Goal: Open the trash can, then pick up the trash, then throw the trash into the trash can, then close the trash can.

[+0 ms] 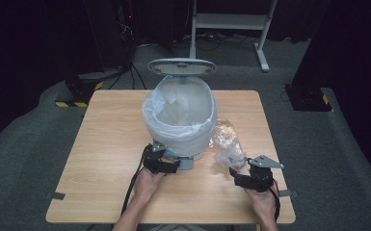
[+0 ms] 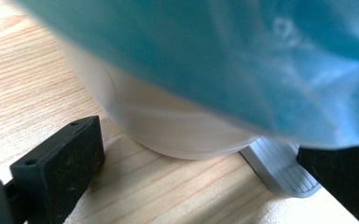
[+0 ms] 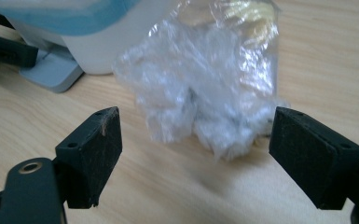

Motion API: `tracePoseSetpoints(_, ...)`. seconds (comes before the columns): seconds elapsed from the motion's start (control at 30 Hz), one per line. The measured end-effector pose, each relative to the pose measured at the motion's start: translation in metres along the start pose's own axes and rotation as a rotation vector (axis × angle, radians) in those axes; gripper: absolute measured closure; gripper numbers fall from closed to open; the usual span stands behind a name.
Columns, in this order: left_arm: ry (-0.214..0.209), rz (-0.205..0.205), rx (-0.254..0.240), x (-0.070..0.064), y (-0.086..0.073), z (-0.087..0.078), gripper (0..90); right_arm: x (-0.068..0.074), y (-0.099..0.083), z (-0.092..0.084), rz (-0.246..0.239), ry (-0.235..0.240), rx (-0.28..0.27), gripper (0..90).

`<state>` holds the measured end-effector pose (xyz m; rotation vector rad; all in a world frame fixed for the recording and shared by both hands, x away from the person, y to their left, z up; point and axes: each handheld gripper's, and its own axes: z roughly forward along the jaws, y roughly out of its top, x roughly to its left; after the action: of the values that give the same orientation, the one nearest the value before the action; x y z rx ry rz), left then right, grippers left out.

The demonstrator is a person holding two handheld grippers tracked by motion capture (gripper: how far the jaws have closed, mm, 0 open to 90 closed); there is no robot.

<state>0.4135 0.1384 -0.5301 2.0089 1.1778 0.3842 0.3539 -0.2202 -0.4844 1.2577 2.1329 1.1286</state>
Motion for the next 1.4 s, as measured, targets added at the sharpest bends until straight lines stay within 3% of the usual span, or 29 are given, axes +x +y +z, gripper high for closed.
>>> tracePoseSetpoints(0.03, 0.0, 0.032, 0.031, 0.002, 0.0, -0.002, 0.6, 0.0, 0.0, 0.0, 0.0, 0.0, 0.0, 17.2)
tracePoseSetpoints(0.17, 0.002, 0.033, 0.032, 0.002, 0.0, -0.002, 0.6, 0.002, 0.01, 0.006, -0.018, -0.003, -0.006, 18.8)
tracePoseSetpoints(0.3, 0.002, 0.032, 0.031, 0.002, 0.0, -0.002, 0.6, 0.002, 0.016, 0.017, -0.018, -0.004, 0.023, 21.2)
tracePoseSetpoints(0.43, 0.002, 0.031, 0.031, 0.002, 0.0, -0.002, 0.6, 0.0, 0.018, 0.029, -0.041, -0.018, 0.049, 28.4)
tracePoseSetpoints(0.47, 0.0, 0.005, 0.006, 0.0, 0.0, 0.0, 0.6, -0.002, 0.018, 0.034, -0.038, -0.024, 0.066, 31.0)
tracePoseSetpoints(0.5, 0.0, 0.005, 0.006, 0.0, 0.0, 0.0, 0.6, -0.002, 0.018, 0.034, -0.038, -0.024, 0.066, 31.0)
tracePoseSetpoints(0.53, 0.001, 0.03, 0.031, 0.002, 0.0, -0.002, 0.6, -0.004, 0.017, 0.038, -0.031, -0.021, 0.081, 34.5)
tracePoseSetpoints(0.77, 0.002, 0.03, 0.031, 0.002, 0.0, -0.002, 0.6, -0.009, 0.013, 0.044, -0.007, 0.0, 0.098, 49.9)
tracePoseSetpoints(0.9, 0.002, 0.03, 0.031, 0.002, 0.0, -0.002, 0.6, -0.012, 0.01, 0.044, 0.004, 0.011, 0.11, 71.7)
tracePoseSetpoints(1.03, 0.002, 0.029, 0.031, 0.002, 0.0, -0.002, 0.6, -0.012, 0.01, 0.042, -0.001, 0.021, 0.113, 81.7)
tracePoseSetpoints(1.17, 0.002, 0.028, 0.03, 0.002, 0.0, -0.002, 0.6, -0.009, 0.01, 0.037, -0.016, 0.04, 0.091, 86.1)
tracePoseSetpoints(1.4, 0.001, 0.028, 0.031, 0.002, 0.0, -0.002, 0.6, -0.008, 0.016, 0.021, 0.0, 0.084, 0.041, 87.1)
